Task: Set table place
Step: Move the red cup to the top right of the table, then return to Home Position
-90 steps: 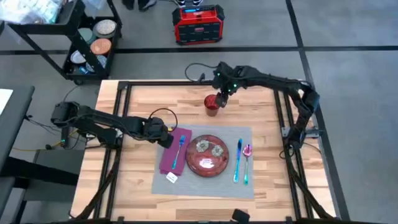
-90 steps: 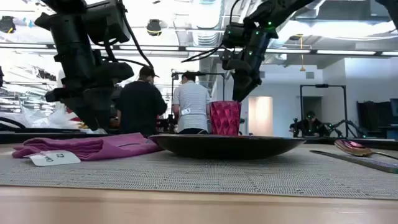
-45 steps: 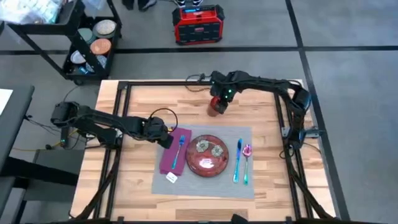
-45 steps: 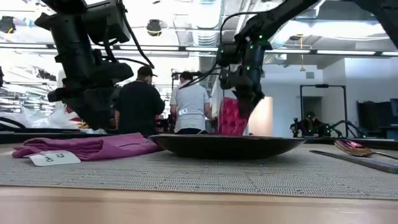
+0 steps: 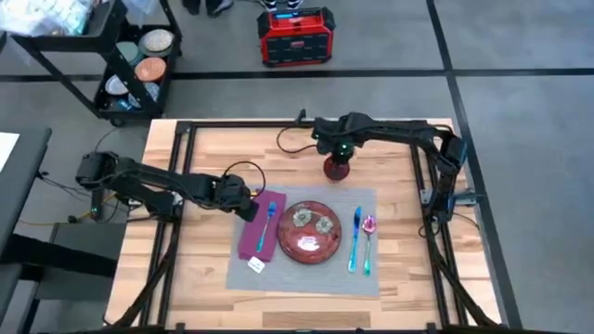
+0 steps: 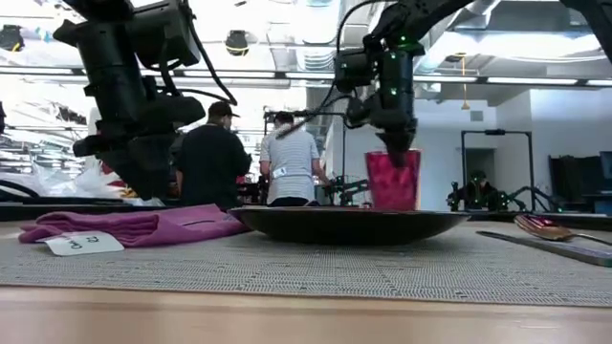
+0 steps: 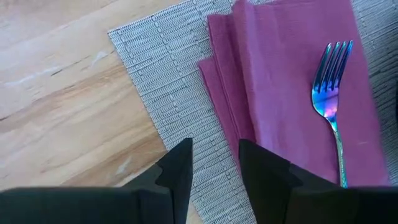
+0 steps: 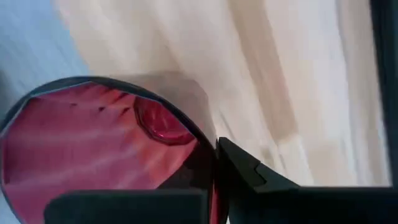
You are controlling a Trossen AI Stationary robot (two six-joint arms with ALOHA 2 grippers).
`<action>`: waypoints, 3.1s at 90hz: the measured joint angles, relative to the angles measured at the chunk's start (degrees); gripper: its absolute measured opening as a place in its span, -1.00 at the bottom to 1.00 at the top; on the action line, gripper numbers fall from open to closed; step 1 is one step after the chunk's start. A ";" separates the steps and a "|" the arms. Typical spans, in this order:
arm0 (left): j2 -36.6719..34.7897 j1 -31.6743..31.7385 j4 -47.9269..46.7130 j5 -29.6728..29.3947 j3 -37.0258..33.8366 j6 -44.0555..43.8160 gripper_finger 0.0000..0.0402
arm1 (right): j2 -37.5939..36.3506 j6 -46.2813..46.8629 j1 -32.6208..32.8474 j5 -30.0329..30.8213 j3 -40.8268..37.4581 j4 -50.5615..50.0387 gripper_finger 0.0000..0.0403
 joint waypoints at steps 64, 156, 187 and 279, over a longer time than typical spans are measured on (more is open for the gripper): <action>0.00 0.00 -0.03 1.31 0.00 0.99 -0.43 | -0.55 -0.19 -3.17 -5.76 -4.76 -2.79 -0.69; -62.46 -25.69 14.49 -50.18 -16.29 20.85 -0.43 | -89.15 23.23 11.10 -12.03 -45.75 21.90 -0.44; -73.08 -26.43 18.42 -51.02 -30.26 17.80 -0.43 | -107.57 37.22 15.61 -13.10 -78.90 53.68 -0.44; -63.36 -42.95 33.53 -68.36 -37.96 22.30 -0.43 | -107.69 32.82 24.85 1.95 -86.37 67.77 -0.47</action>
